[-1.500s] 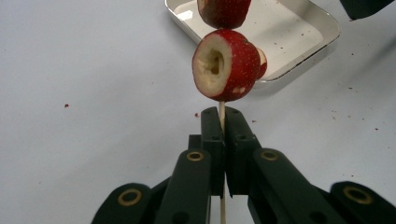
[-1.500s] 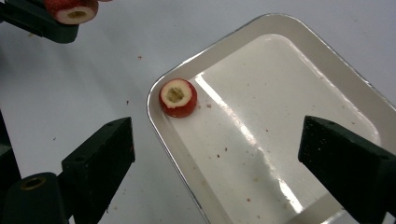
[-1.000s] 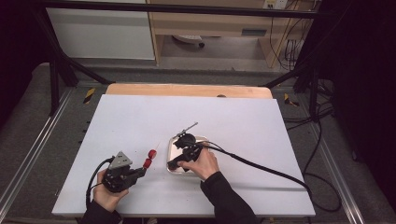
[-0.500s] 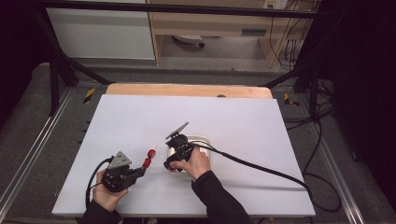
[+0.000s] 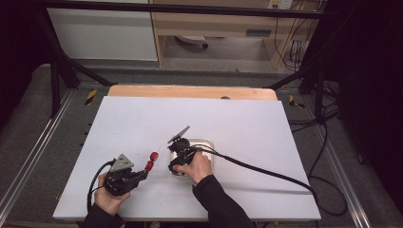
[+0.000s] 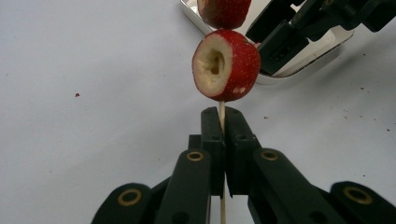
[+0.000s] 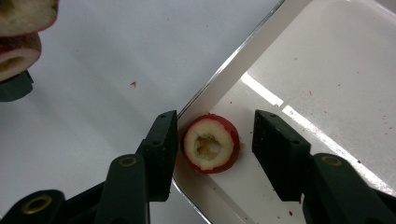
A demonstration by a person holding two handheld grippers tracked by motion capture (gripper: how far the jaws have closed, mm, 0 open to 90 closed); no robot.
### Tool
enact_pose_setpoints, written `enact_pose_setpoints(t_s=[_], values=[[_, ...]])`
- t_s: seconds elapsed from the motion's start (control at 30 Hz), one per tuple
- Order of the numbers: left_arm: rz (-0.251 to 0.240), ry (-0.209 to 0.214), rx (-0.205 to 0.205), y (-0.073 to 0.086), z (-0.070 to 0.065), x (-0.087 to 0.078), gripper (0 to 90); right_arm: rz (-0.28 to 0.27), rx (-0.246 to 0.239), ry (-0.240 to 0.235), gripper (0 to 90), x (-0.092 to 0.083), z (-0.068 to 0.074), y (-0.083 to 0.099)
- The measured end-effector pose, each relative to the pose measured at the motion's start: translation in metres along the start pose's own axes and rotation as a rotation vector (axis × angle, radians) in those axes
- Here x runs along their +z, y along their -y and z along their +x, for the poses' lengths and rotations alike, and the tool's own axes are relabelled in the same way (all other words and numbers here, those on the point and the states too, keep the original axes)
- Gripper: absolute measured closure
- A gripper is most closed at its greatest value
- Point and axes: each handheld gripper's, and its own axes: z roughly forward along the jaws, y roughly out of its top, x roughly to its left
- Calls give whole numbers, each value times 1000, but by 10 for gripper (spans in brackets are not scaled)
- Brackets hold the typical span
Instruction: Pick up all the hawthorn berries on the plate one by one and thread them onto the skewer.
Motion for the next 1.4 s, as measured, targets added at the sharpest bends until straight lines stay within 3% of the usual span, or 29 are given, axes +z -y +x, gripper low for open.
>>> enact_pose_setpoints(t_s=[0.2,0.4,0.63,0.9,1.07,1.2,1.4], values=[[0,1,1,0,0,0,877,11,-2,6,589,2,0,0],[-2,1,0,0,0,0,877,15,12,21,595,0,0,0],[-10,7,-5,0,0,-1,877,-72,44,4,596,-23,-5,-3],[-43,4,-25,-1,-3,-4,878,-242,115,-43,597,-54,-18,-1],[-77,13,-25,-2,-9,-4,878,-376,186,-114,597,-68,-31,8],[-103,13,-21,-3,-17,-5,879,-507,233,-198,597,-77,-37,17],[-146,6,-43,-5,-31,0,879,-684,302,-298,597,-79,-43,32]])
